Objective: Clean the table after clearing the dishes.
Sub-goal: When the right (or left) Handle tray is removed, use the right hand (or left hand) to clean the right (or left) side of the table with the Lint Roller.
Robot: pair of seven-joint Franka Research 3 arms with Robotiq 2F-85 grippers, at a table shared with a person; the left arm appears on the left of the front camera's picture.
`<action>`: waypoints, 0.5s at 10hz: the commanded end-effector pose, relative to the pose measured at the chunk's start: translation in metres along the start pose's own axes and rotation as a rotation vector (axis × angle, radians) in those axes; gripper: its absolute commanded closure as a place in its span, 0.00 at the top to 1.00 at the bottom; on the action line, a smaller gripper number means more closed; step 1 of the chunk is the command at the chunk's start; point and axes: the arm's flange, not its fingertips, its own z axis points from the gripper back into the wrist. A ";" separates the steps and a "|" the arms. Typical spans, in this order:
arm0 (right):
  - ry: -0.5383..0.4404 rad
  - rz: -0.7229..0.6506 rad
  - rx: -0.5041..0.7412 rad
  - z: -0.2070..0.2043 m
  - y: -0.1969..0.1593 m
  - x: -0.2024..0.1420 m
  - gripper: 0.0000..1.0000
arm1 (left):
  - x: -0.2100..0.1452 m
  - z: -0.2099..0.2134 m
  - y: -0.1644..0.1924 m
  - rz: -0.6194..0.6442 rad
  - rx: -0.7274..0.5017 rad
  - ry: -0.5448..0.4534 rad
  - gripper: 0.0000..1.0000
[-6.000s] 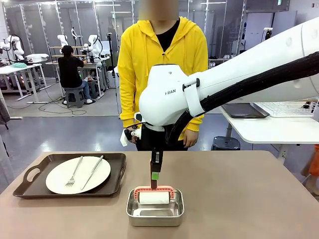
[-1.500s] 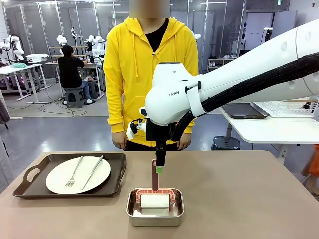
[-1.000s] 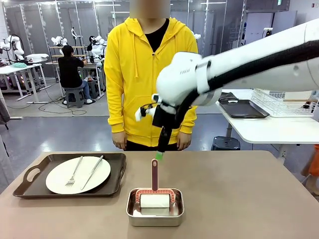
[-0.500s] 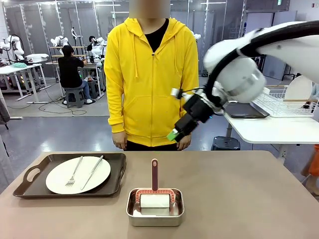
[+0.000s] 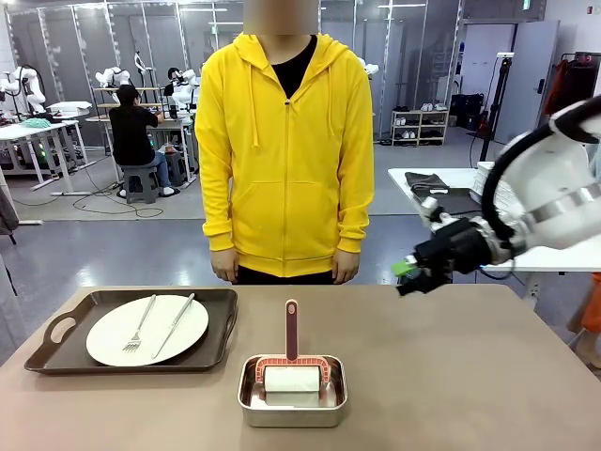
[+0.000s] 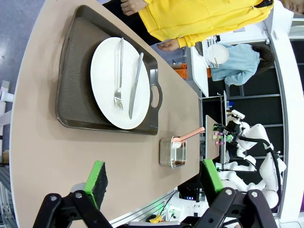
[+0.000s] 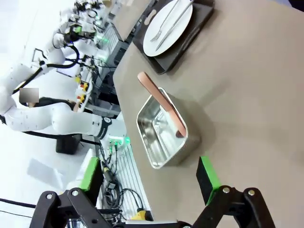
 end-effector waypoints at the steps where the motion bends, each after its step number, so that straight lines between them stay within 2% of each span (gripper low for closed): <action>1: -0.030 -0.007 0.042 0.034 -0.010 -0.021 1.00 | -0.001 0.003 -0.002 -0.004 -0.012 0.001 1.00; 5: -0.048 -0.018 0.077 0.124 -0.055 -0.054 1.00 | -0.001 0.003 -0.002 -0.004 -0.012 0.001 1.00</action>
